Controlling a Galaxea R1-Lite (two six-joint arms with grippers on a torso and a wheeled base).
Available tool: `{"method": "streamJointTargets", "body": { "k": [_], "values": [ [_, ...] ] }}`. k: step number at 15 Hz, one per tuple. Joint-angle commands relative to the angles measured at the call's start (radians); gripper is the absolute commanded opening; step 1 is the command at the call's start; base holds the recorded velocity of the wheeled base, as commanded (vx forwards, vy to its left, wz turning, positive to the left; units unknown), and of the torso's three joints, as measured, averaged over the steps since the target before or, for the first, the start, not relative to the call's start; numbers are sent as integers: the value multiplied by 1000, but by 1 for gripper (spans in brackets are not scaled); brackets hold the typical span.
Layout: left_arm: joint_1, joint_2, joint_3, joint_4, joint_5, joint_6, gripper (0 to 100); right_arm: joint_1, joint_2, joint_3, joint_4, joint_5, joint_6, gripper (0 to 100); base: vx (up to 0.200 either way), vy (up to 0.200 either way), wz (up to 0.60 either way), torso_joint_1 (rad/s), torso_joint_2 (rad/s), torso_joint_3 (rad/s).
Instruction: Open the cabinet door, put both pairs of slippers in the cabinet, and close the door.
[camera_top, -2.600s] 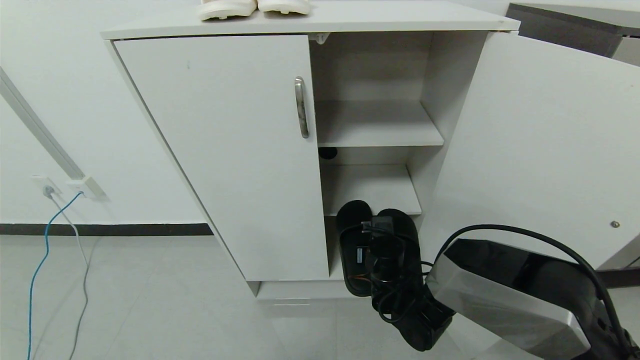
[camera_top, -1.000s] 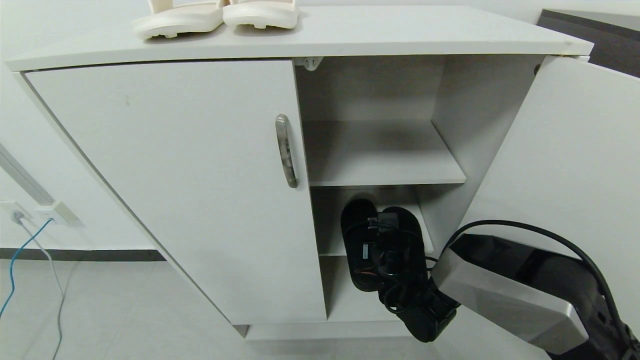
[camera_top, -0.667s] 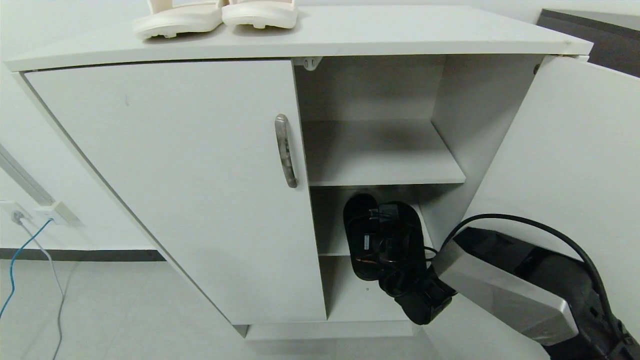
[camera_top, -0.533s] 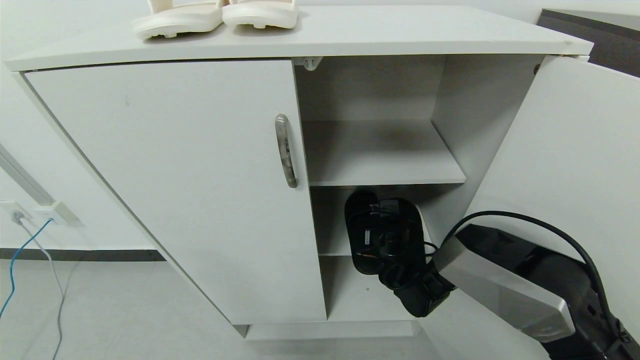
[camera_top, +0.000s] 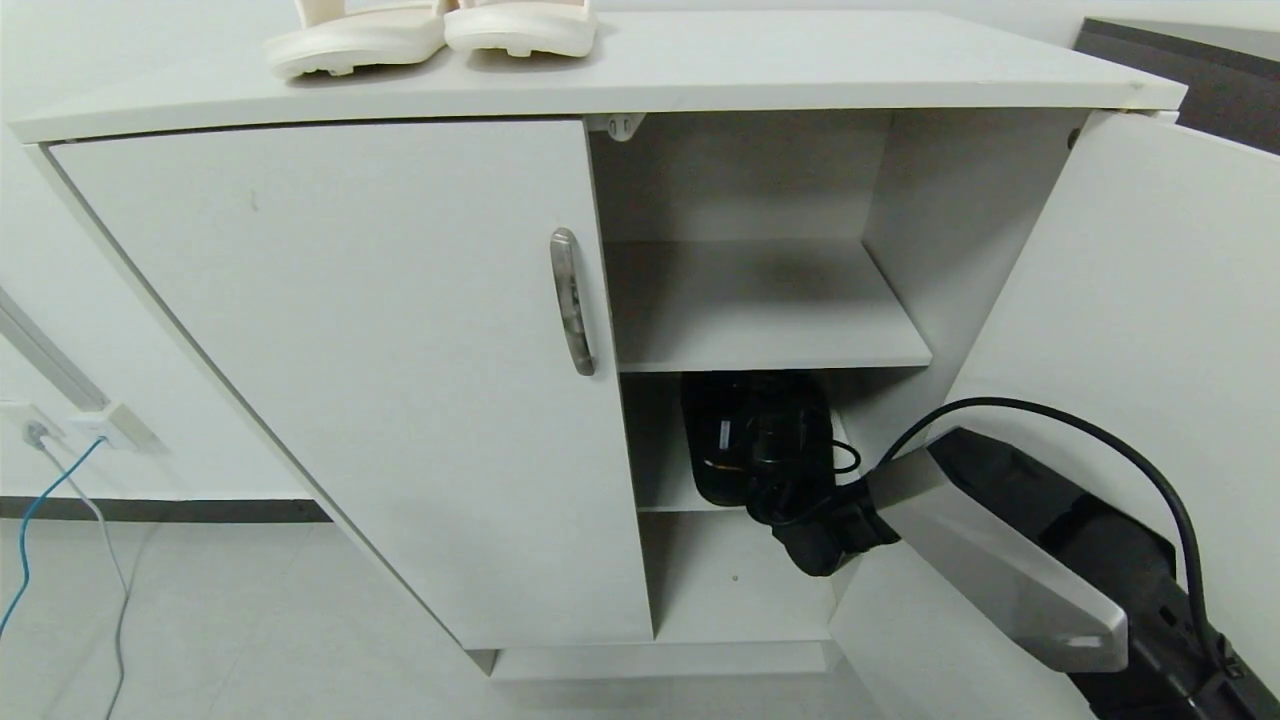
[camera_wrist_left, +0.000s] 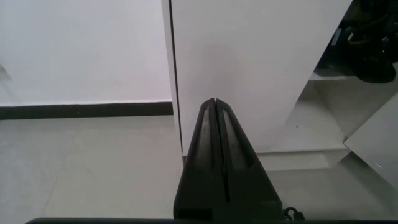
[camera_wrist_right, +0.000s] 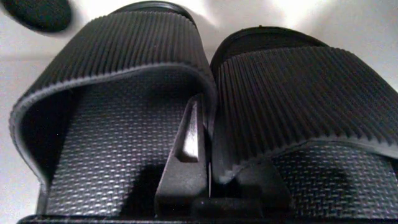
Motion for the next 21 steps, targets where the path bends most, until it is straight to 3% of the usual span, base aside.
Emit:
{"method": "streamJointTargets", "body": {
  "k": [1,8,10,21],
  "values": [
    [0,1,0,0,0,-1,0,-6,39,-68,16,2,1,0,0,0,0,0,0,0],
    [0,1,0,0,2,1,0,-32,97,-171,61,7,3,0,0,0,0,0,0,0],
    [0,1,0,0,28,-1,0,-32,101,-171,64,7,3,0,0,0,0,0,0,0],
    [0,1,2,0,29,-1,0,-11,54,-91,24,-2,9,0,0,0,0,0,0,0]
  ]
}}
